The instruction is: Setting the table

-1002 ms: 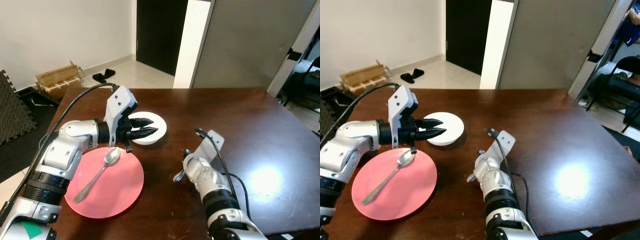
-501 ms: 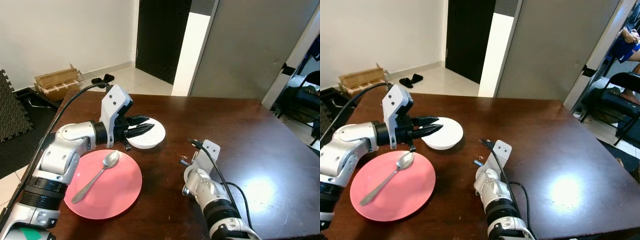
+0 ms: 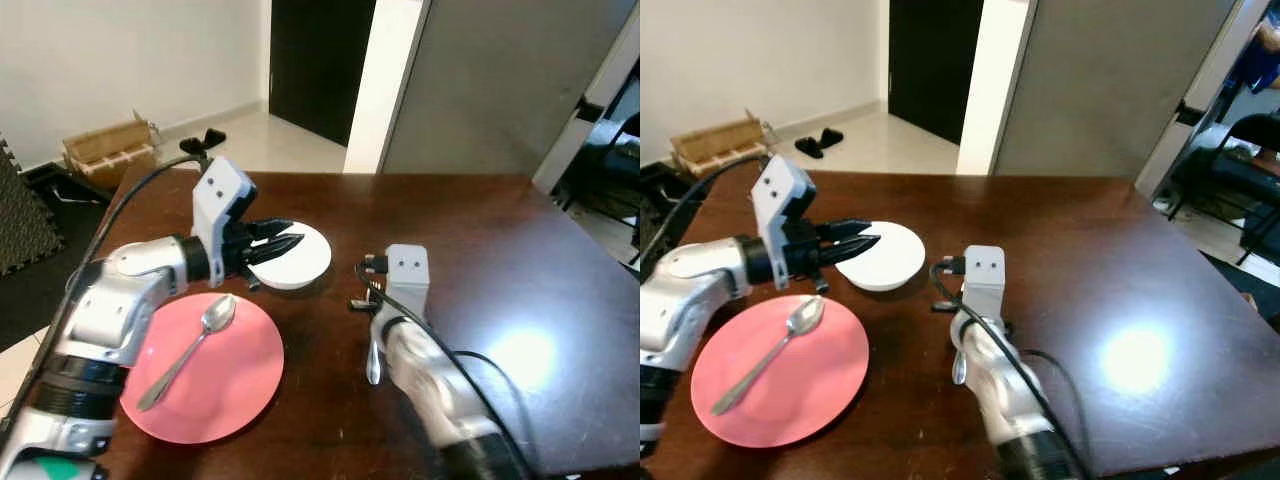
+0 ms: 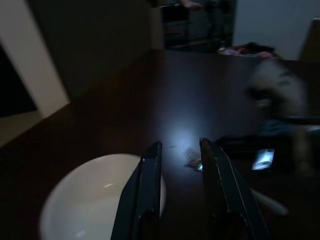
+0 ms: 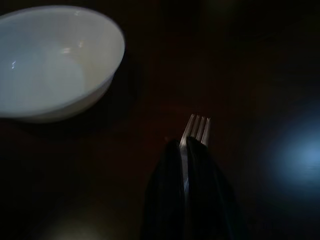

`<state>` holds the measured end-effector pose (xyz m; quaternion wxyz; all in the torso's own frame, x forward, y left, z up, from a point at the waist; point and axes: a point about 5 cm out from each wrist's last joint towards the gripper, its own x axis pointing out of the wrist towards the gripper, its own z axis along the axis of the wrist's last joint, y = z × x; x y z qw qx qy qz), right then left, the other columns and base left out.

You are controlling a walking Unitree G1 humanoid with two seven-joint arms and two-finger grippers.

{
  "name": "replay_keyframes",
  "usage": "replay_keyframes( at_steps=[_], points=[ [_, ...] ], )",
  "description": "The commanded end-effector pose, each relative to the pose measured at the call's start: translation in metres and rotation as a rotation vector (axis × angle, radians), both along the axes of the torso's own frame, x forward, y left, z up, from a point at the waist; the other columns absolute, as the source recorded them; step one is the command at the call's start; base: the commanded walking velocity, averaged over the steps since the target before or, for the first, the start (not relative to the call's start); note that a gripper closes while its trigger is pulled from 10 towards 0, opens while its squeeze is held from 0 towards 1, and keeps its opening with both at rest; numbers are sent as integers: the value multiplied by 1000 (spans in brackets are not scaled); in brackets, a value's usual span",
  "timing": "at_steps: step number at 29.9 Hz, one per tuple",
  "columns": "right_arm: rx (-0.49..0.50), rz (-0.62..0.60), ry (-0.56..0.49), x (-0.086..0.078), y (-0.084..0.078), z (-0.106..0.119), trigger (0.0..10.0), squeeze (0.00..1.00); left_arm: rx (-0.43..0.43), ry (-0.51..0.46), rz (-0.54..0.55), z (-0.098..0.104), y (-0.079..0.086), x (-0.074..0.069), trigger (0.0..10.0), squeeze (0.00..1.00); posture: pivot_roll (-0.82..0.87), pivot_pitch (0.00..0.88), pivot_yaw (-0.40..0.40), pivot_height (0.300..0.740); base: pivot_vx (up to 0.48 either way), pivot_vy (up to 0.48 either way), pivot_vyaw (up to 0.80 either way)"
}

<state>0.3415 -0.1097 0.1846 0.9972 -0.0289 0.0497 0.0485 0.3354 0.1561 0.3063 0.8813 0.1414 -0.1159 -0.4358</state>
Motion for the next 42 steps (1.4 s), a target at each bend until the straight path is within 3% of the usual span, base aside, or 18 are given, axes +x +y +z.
replay_keyframes(
  at_steps=[1,5,7,9,10,17,24,25,26,27,31,36,37,38,39,40,42],
  points=[
    [-40,30,7,-10,-3,-4,10000,0,-5,4,-6,0,4,-5,10000,0,44,110,-38,740,0,0,0],
    [-78,86,-46,-25,-14,8,10000,0,-8,4,29,1,16,-10,10000,0,48,108,-38,740,0,0,0],
    [-35,93,-6,-28,-16,6,10000,0,-9,5,32,0,17,-11,10000,0,48,108,-38,740,0,0,0],
    [117,6,76,-25,-23,-3,10000,0,-14,10,35,-3,15,-10,10000,0,43,105,-38,740,0,0,0],
    [184,-29,106,-24,-25,-7,10000,1000,-15,13,36,-4,14,-10,10000,0,43,105,-38,740,0,0,0],
    [312,-228,178,2,-23,-17,10000,1000,-24,33,27,-7,5,-6,10000,0,39,102,-28,740,0,0,0],
    [270,-184,251,13,-4,-28,10000,1000,-31,34,13,-7,-1,-5,10000,0,52,101,-31,740,0,0,0],
    [271,-159,272,13,1,-30,10000,569,-32,34,13,-7,-2,-5,10000,0,52,101,-31,740,0,0,0],
    [271,-159,272,13,1,-30,10000,569,-32,34,13,-7,-2,-5,10000,0,52,101,-31,740,0,0,0],
    [255,-146,287,14,4,-33,10000,0,-33,35,12,-7,-2,-5,10000,0,52,101,-31,740,0,0,0],
    [207,-142,334,13,11,-43,10000,0,-37,39,12,-9,-4,-5,10000,0,53,105,-38,740,0,0,0],
    [240,-145,406,12,14,-65,10000,0,-41,44,16,-11,-4,-5,10000,0,52,106,-41,740,0,0,0],
    [227,-153,421,11,13,-70,4118,0,-41,45,17,-11,-4,-6,10000,0,52,106,-41,740,0,0,0],
    [217,-159,433,10,12,-74,1529,0,-41,45,18,-11,-4,-6,10000,0,52,106,-41,740,0,0,0],
    [217,-159,433,10,12,-74,1529,0,-41,45,18,-11,-4,-6,10000,0,52,106,-41,740,0,0,0],
    [197,-161,445,8,10,-79,0,0,-43,45,18,-11,-4,-6,10000,0,52,106,-41,740,0,0,0],
    [166,-162,468,6,8,-88,0,0,-44,46,19,-11,-4,-6,10000,0,52,106,-41,740,0,0,0]
  ],
)
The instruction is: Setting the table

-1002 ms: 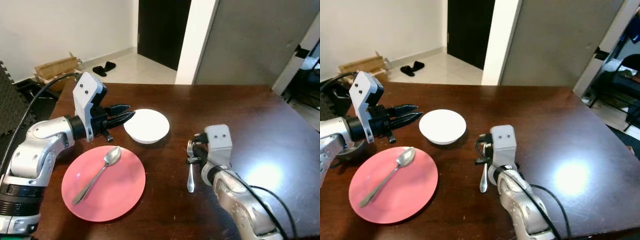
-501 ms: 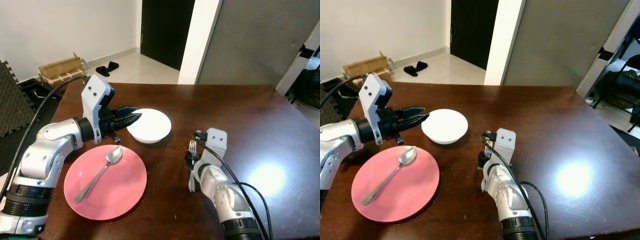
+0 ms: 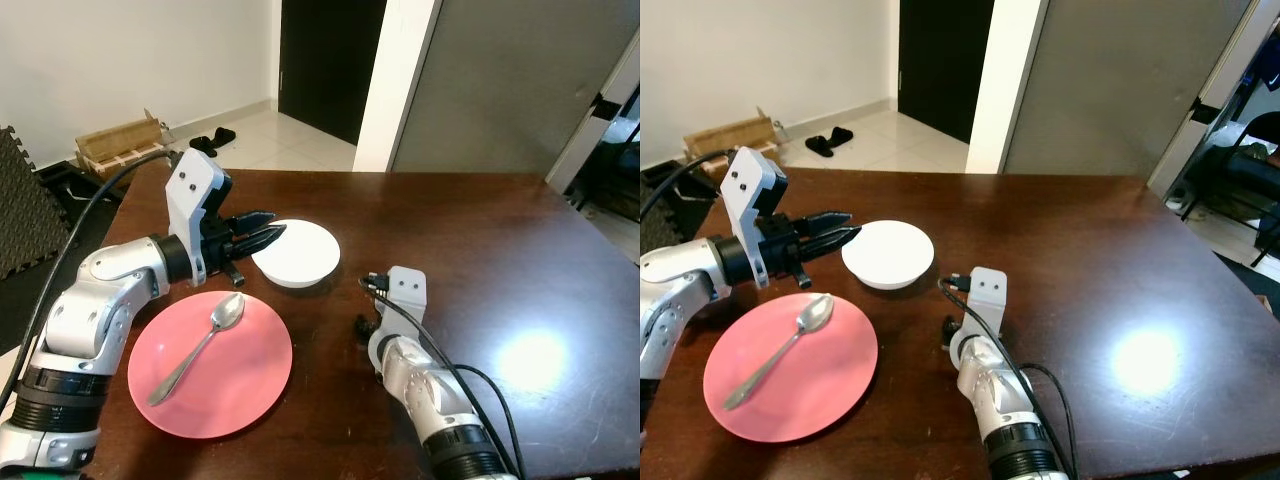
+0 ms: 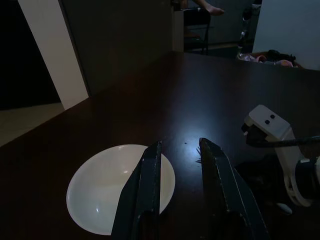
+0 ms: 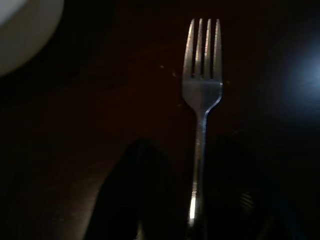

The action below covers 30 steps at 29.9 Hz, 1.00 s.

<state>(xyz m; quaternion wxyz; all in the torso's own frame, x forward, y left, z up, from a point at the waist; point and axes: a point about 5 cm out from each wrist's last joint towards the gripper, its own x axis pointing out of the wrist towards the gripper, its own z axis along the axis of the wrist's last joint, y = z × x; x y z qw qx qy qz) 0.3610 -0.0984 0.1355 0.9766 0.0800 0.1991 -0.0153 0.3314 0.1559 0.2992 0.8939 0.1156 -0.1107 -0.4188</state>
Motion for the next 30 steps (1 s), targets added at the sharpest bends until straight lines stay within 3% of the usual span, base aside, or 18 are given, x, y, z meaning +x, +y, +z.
replay_keyframes(
  at_steps=[1,7,20,21,22,24,25,27,30],
  points=[
    [-30,2,174,-15,-5,-43,0,0,2,16,-17,-4,-4,-2,10000,0,57,108,-44,740,0,0,0],
    [-38,-15,219,-20,-12,-59,0,0,-2,17,-15,-5,-5,-2,10000,0,54,109,-47,740,0,0,0],
    [-47,-11,163,-17,-15,-50,0,0,-7,16,-16,-5,-6,-3,10000,0,56,98,-48,740,0,0,0],
    [-85,-1,99,-15,-17,-39,3451,0,-9,13,-15,-5,-6,-3,10000,0,59,97,-48,740,0,0,0],
    [-150,18,-1,-12,-18,-22,10000,0,-13,11,-12,-4,-6,-4,10000,0,65,97,-50,740,0,0,0],
    [-193,57,-224,-12,-17,21,10000,0,-25,4,-2,-2,-5,-4,10000,0,63,96,-53,740,0,0,0],
    [-193,57,-224,-12,-17,21,10000,0,-25,4,-2,-2,-5,-4,10000,0,63,96,-53,740,0,0,0],
    [-170,159,-396,-19,-10,60,10000,0,-46,-6,24,3,1,-3,10000,0,58,96,-48,740,0,0,0],
    [-170,333,-495,-30,1,84,10000,0,-55,-48,92,16,18,1,10000,0,50,94,-44,740,0,0,0]
  ],
)
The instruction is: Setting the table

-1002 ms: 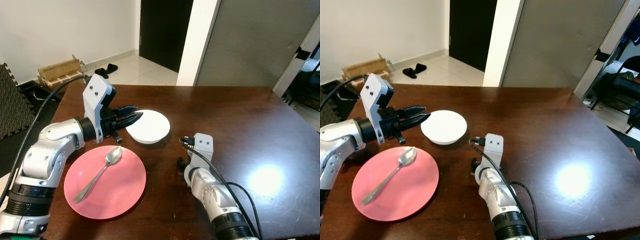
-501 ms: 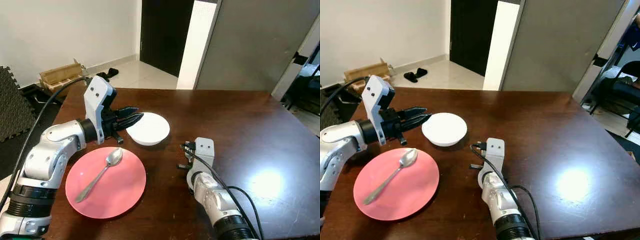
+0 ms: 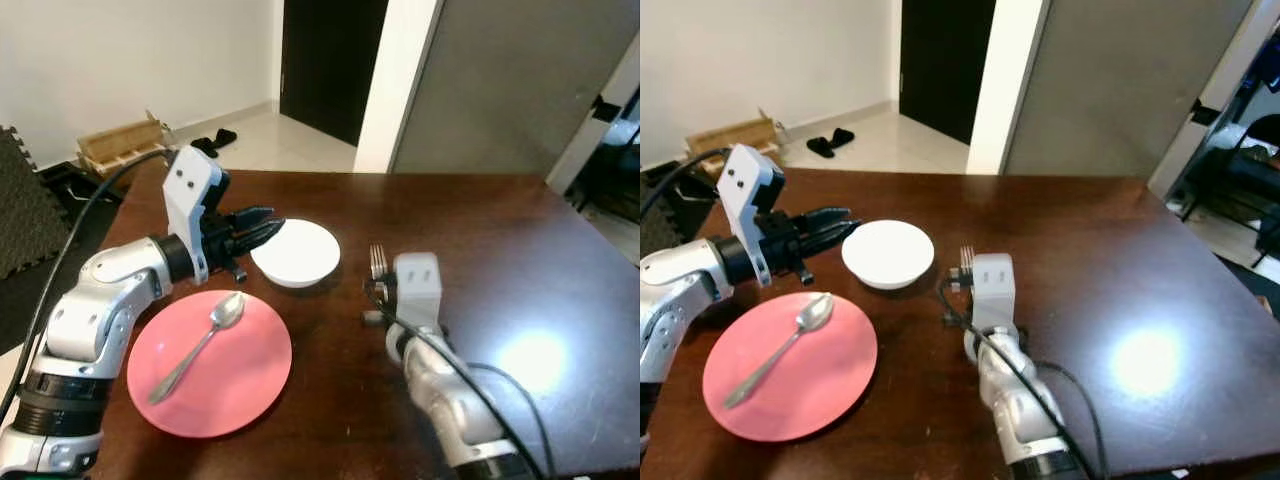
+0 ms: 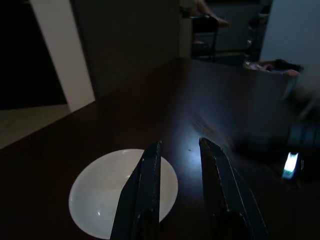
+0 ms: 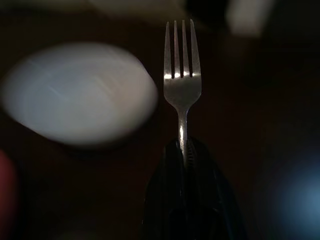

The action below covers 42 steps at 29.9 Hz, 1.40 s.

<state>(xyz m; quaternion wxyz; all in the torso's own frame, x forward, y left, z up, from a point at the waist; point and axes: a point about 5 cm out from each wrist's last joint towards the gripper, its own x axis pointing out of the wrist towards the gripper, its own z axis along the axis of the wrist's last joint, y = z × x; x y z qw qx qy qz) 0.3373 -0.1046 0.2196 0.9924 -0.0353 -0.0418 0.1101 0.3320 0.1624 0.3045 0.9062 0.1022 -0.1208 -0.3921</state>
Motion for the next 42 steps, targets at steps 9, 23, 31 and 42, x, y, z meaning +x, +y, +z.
replay_keyframes(
  at_steps=[9,23,31,42],
  points=[
    [144,398,90,-19,52,14,10000,0,-41,-82,440,33,70,7,10000,0,68,95,-36,740,0,0,0],
    [236,604,331,4,125,-15,10000,0,-20,-22,581,2,85,-8,10000,0,166,112,-123,740,0,0,0],
    [203,713,306,11,142,-3,10000,0,-53,-52,671,5,94,-20,10000,0,205,124,-165,740,0,0,0],
    [232,671,363,20,144,-5,10000,1000,-70,-46,687,2,91,-22,10000,0,195,121,-162,740,0,0,0]
  ],
)
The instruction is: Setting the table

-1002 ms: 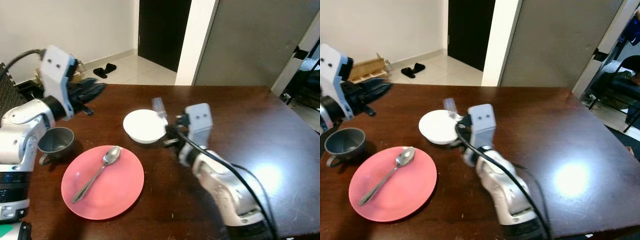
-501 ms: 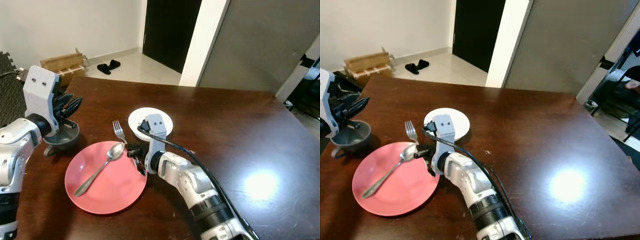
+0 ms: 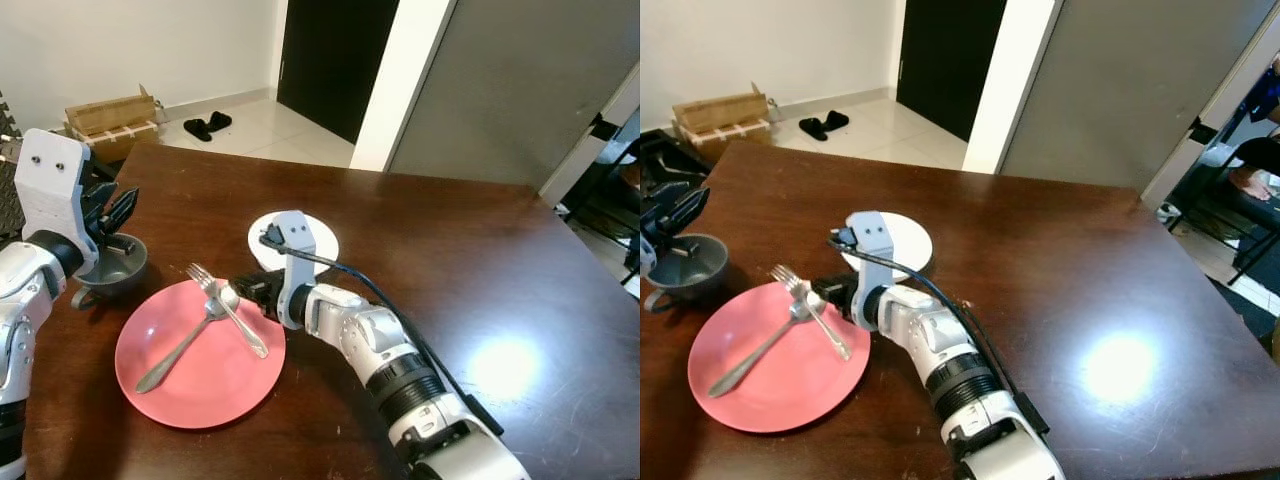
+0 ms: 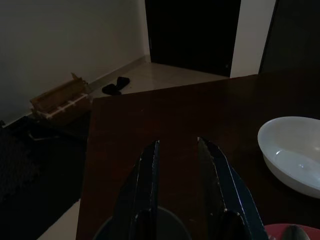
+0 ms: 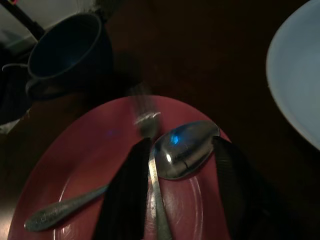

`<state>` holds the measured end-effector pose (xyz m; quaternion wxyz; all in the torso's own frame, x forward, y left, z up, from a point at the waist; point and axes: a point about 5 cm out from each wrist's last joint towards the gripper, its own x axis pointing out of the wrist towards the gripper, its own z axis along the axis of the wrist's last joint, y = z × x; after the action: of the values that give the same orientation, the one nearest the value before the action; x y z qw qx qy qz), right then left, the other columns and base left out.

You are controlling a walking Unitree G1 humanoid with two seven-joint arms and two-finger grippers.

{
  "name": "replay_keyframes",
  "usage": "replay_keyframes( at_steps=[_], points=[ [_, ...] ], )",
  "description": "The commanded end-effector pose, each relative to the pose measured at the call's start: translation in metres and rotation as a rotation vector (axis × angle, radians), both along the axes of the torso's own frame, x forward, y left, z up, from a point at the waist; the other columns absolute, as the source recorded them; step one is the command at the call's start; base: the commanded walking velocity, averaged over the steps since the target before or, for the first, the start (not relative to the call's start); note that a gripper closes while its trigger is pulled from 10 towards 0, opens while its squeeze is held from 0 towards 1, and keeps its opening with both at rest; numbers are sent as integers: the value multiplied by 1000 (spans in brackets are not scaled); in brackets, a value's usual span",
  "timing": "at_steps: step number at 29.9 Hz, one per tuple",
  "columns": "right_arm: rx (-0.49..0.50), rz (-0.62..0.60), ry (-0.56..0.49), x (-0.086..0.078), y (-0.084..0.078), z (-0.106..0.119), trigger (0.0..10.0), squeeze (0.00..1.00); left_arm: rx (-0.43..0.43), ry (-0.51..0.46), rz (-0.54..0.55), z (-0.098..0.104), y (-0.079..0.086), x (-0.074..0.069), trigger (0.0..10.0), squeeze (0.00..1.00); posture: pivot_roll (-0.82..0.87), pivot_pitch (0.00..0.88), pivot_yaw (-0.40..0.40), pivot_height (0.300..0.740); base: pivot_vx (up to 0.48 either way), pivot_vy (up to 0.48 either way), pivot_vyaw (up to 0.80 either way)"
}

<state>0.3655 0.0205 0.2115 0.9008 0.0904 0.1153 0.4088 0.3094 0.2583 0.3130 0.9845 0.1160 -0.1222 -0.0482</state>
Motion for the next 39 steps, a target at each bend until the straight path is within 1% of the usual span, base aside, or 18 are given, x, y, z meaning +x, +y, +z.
replay_keyframes(
  at_steps=[1,4,5,6,7,8,9,10,11,12,13,14,15,17,21,25,31,39],
  points=[
    [73,33,4,-7,17,7,10000,0,-3,23,-29,-7,-8,2,10000,0,188,120,-156,740,0,0,0],
    [107,25,-36,-7,12,17,10000,0,-7,24,-48,-8,-13,5,10000,0,173,119,-144,740,0,0,0],
    [111,3,-113,-7,6,26,10000,0,-11,21,-64,-8,-18,7,10000,0,171,118,-140,740,0,0,0],
    [111,3,-113,-7,6,26,10000,0,-11,21,-64,-8,-18,7,10000,0,171,118,-140,740,0,0,0],
    [104,-36,-212,-9,-2,35,10000,0,-16,13,-84,-9,-23,8,10000,0,167,117,-134,740,0,0,0],
    [104,-36,-212,-9,-2,35,10000,0,-16,13,-84,-9,-23,8,10000,0,167,117,-134,740,0,0,0],
    [96,-85,-300,-13,-12,43,10000,0,-21,7,-107,-10,-29,8,10000,0,163,118,-131,740,0,0,0],
    [96,-85,-300,-13,-12,43,10000,0,-21,7,-107,-10,-29,8,10000,0,163,118,-131,740,0,0,0],
    [74,-171,-423,-21,-27,50,10000,0,-26,-11,-153,-12,-41,8,10000,0,149,116,-118,740,0,0,0],
    [68,-231,-480,-28,-37,51,10000,0,-40,-24,-184,-13,-49,6,10000,0,144,116,-111,740,0,0,0],
    [68,-231,-480,-28,-37,51,10000,0,-40,-24,-184,-13,-49,6,10000,0,144,116,-111,740,0,0,0],
    [68,-277,-513,-34,-45,50,10000,0,-61,-37,-209,-14,-55,5,10000,0,144,116,-111,740,0,0,0],
    [71,-372,-559,-44,-62,47,10000,0,-94,-51,-256,-15,-66,2,10000,0,135,115,-97,740,0,0,0],
    [71,-372,-559,-44,-62,47,10000,0,-94,-51,-256,-15,-66,2,10000,0,135,115,-97,740,0,0,0],
    [74,-605,-600,-62,-99,33,10000,0,-112,-33,-335,-25,-88,-7,10000,0,109,119,-66,740,0,0,0],
    [94,-730,-558,-66,-114,25,10000,0,-108,12,-354,-40,-102,-10,10000,0,97,115,-50,740,0,0,0],
    [83,-759,-563,-66,-116,27,10000,0,-106,23,-348,-46,-110,-6,10000,0,90,111,-42,740,0,0,0],
    [67,-766,-569,-68,-116,26,10000,0,-94,4,-310,-43,-108,-4,10000,0,95,109,-50,740,0,0,0]
  ],
)
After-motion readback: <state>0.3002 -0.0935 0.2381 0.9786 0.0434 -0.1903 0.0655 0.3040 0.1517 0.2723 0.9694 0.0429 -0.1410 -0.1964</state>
